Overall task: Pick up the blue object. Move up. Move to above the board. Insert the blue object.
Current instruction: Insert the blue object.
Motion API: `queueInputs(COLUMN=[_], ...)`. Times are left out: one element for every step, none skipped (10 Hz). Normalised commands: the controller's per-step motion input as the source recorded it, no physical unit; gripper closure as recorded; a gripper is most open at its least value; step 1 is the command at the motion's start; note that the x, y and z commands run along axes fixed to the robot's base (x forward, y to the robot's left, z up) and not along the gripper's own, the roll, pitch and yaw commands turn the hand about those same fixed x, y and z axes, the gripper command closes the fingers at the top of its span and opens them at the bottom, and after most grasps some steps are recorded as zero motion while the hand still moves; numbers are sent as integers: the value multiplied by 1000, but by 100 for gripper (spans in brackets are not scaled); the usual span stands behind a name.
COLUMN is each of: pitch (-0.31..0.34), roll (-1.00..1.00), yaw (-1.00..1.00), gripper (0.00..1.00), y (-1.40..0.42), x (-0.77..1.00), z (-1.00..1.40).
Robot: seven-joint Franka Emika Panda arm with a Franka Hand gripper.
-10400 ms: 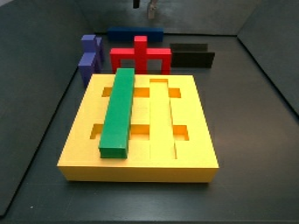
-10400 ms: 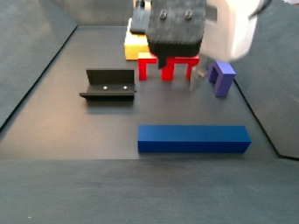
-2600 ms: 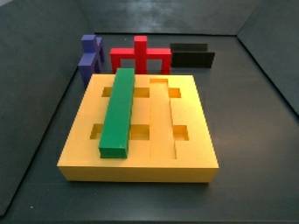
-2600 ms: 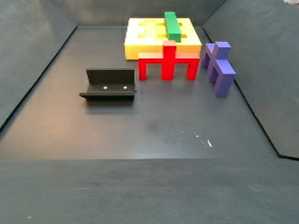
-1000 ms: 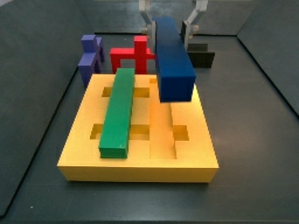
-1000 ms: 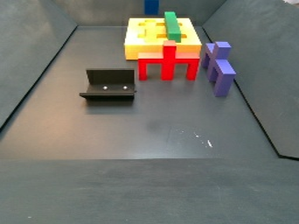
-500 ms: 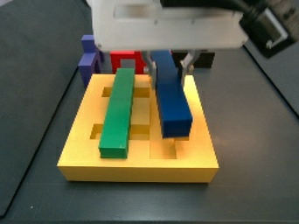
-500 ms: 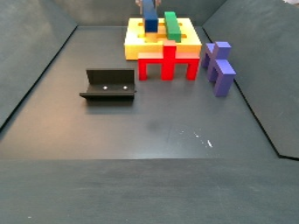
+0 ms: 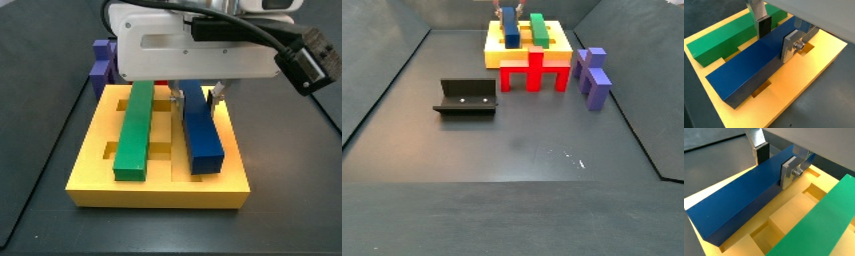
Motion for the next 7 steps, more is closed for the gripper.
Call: queueInputs(pitch=[61,31,26,24,34,50,69], roll=[34,31,44,61,79,93,104], yaw=[-17,-23,-77,-114,-143,-214,-286], gripper=[100,100,100,100,100,100,100], y=[-49,-71,-89,-83,-89,-66,0], x=[0,-129,-169,-177,-154,-157,-114], z=[-91,-43,-29,-49,-63,-77,-111])
